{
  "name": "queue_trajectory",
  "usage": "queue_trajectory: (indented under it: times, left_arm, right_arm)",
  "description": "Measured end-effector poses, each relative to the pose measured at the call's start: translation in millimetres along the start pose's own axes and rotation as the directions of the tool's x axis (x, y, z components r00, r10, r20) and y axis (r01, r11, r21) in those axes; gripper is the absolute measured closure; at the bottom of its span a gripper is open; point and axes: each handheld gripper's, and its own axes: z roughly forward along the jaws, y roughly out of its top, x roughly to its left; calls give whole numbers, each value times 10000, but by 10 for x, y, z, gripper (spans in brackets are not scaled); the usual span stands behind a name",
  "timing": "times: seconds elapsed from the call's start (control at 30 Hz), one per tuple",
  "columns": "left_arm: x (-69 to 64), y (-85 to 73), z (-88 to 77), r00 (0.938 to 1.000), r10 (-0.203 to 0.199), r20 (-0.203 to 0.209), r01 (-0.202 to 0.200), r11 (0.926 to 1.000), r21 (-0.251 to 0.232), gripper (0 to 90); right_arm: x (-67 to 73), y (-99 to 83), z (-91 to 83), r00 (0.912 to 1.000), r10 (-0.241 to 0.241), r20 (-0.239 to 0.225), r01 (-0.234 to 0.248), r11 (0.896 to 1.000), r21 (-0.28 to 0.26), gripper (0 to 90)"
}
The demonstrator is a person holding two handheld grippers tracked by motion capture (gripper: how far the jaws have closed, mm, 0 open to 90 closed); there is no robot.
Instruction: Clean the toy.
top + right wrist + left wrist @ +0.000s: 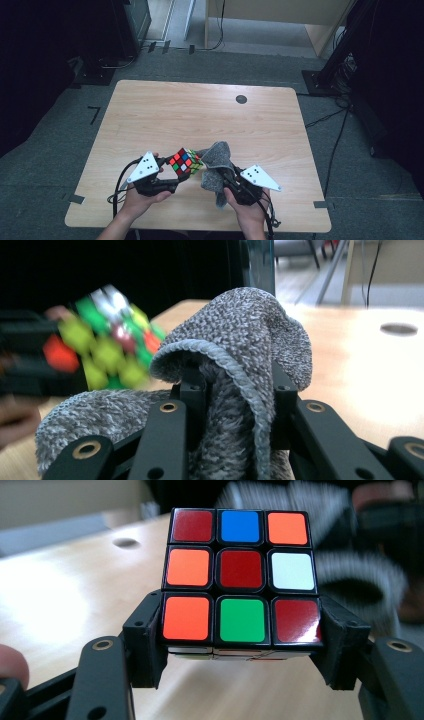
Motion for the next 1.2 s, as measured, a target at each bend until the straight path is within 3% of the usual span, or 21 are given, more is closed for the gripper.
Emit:
queue_trajectory:
  times: [0.03,0.1,0.17,0.3,0.43,0.53,0.6,0.67,0.8,0.9,0.97,1.07,1.2]
  left_arm:
    - [36,12,-34,9993,-370,-71,368,9989,-297,343]
    - [86,16,-87,9934,-1145,-12,1138,9886,-984,343]
    - [95,14,-98,9902,-1370,274,1392,9834,-1164,343]
    - [-28,-23,-14,9937,-1041,404,1076,9892,-992,343]
    - [-155,-86,91,9977,-583,333,602,9965,-575,343]
    - [-172,-90,100,9971,-657,396,685,9950,-733,344]
    - [-164,-70,83,9969,-684,383,716,9935,-884,344]
    - [-153,-59,60,9974,-669,268,693,9923,-1027,344]
    - [-78,-30,-20,9958,-899,182,915,9870,-1324,344]
    - [-22,-16,-72,9944,-1051,67,1049,9832,-1494,344]
    - [0,-13,-81,9926,-1210,122,1214,9802,-1567,344]
    - [-23,-16,-65,9927,-1194,176,1207,9803,-1562,344]
    - [-88,-33,-20,9950,-940,340,978,9860,-1349,344]
  right_arm:
    - [24,-45,39,10000,36,-90,-33,9996,283,699]
    - [129,-133,136,9984,-159,-546,206,9960,866,698]
    - [286,-195,219,9922,-212,-1229,368,9913,1265,697]
    - [567,-254,298,9737,-223,-2267,584,9864,1539,696]
    - [660,-256,291,9575,461,-2846,-44,9894,1455,698]
    - [589,-217,252,9594,965,-2651,-650,9900,1252,704]
    - [494,-215,234,9508,1661,-2614,-1368,9825,1264,705]
    - [409,-218,226,9468,2041,-2488,-1786,9764,1214,706]
    - [292,-234,203,9559,2361,-1748,-2254,9711,790,709]
    - [198,-216,165,9550,2681,-1270,-2649,9634,416,711]
    - [212,-210,162,9529,2668,-1443,-2616,9637,540,710]
    - [370,-230,195,9511,2368,-1984,-2238,9709,857,708]
    - [569,-249,239,9208,2494,-2997,-2201,9670,1285,707]
